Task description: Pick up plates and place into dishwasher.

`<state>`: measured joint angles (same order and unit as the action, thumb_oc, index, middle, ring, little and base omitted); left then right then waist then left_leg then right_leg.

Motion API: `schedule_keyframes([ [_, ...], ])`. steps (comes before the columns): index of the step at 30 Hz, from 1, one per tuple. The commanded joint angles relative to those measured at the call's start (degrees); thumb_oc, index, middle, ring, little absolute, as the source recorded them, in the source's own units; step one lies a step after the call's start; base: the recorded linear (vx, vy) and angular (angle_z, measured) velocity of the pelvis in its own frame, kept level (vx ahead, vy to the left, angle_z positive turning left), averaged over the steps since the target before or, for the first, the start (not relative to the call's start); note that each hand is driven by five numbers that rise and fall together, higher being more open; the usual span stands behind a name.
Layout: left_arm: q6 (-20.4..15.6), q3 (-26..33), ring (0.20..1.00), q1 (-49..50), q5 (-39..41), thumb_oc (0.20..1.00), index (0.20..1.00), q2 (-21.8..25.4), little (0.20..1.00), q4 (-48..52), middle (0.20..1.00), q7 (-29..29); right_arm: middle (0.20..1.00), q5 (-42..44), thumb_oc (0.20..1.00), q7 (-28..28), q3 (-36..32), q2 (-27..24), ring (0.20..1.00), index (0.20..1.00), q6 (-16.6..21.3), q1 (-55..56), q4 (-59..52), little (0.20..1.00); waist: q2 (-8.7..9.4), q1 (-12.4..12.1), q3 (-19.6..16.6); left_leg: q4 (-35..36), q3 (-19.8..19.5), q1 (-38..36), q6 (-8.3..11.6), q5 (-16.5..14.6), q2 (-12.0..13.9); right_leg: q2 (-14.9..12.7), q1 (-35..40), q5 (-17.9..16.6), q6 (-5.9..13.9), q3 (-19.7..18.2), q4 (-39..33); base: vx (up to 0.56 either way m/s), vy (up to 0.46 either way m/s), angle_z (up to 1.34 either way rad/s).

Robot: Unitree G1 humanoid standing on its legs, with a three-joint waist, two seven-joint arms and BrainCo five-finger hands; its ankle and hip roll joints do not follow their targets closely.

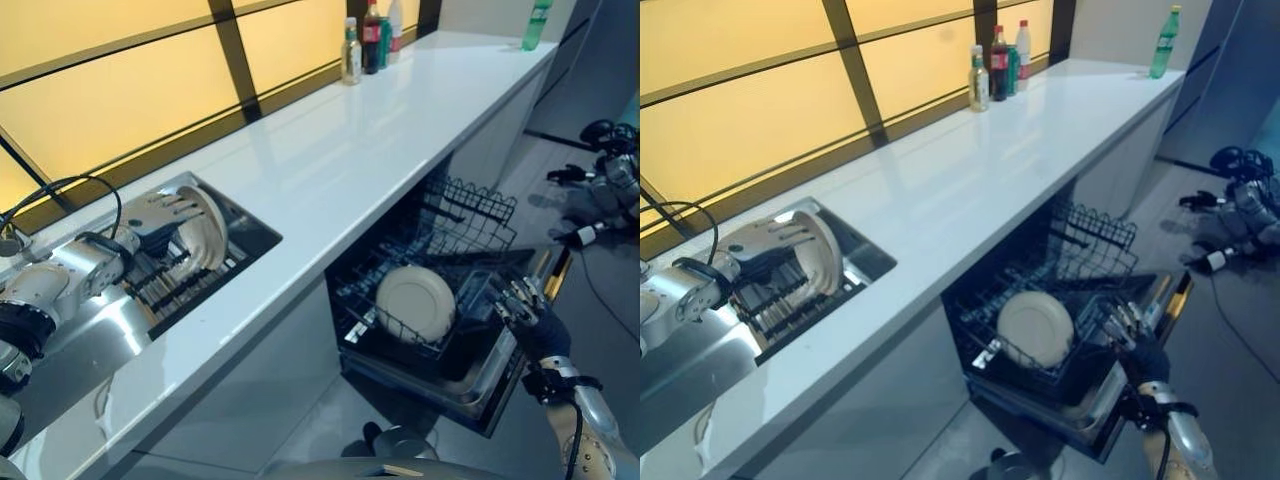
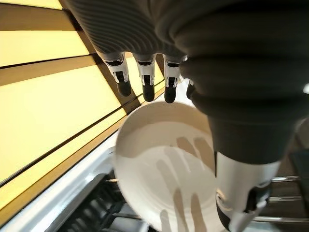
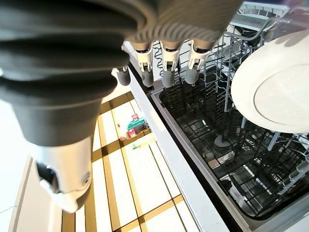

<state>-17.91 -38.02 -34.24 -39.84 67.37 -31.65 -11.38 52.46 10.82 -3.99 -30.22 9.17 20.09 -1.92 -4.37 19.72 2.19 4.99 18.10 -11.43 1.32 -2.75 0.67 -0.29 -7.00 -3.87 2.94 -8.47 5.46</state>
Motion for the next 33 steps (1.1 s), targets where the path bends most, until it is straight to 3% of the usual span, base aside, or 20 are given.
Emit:
schedule_keyframes([
  [1, 0.41, 8.17, 1.000, 1.17, -2.01, 1.000, 1.000, 0.81, 1.000, -0.87, 1.000, -4.55, 1.000, 1.54, 1.000, 1.93, -1.59, -1.23, 1.000, 1.000, 1.39, -0.37, -4.54, 1.000, 1.24, 1.60, -2.13, -4.75, -2.00, 5.44, -3.58, -0.48, 0.01, -1.42, 1.49, 0.80, 4.78, -0.22, 2.43, 0.05, -0.012, -0.04],
  [13, -0.50, 9.70, 1.000, 3.99, -6.53, 1.000, 1.000, 2.24, 1.000, 0.85, 1.000, -7.04, 1.000, 2.46, 1.000, 3.18, -2.89, -1.92, 1.000, 1.000, 0.27, 1.36, -5.22, 1.000, 0.68, 2.04, -2.35, -5.38, -1.80, 4.98, -3.16, -0.62, 0.31, -1.58, 2.67, 1.56, 4.77, -0.01, 2.07, 0.02, -0.001, -0.01],
  [33, 9.88, 8.06, 1.000, 8.62, -14.74, 1.000, 1.000, 1.48, 1.000, -0.65, 1.000, -6.14, 1.000, 3.63, 1.000, 3.16, -3.08, -3.05, 1.000, 1.000, 0.05, 2.12, -6.15, 1.000, 0.80, 1.97, -2.51, -5.82, -1.77, 5.17, -2.61, 0.04, 0.84, -1.75, 3.38, 1.97, 4.70, 0.74, 1.26, 0.01, -0.002, 0.00],
])
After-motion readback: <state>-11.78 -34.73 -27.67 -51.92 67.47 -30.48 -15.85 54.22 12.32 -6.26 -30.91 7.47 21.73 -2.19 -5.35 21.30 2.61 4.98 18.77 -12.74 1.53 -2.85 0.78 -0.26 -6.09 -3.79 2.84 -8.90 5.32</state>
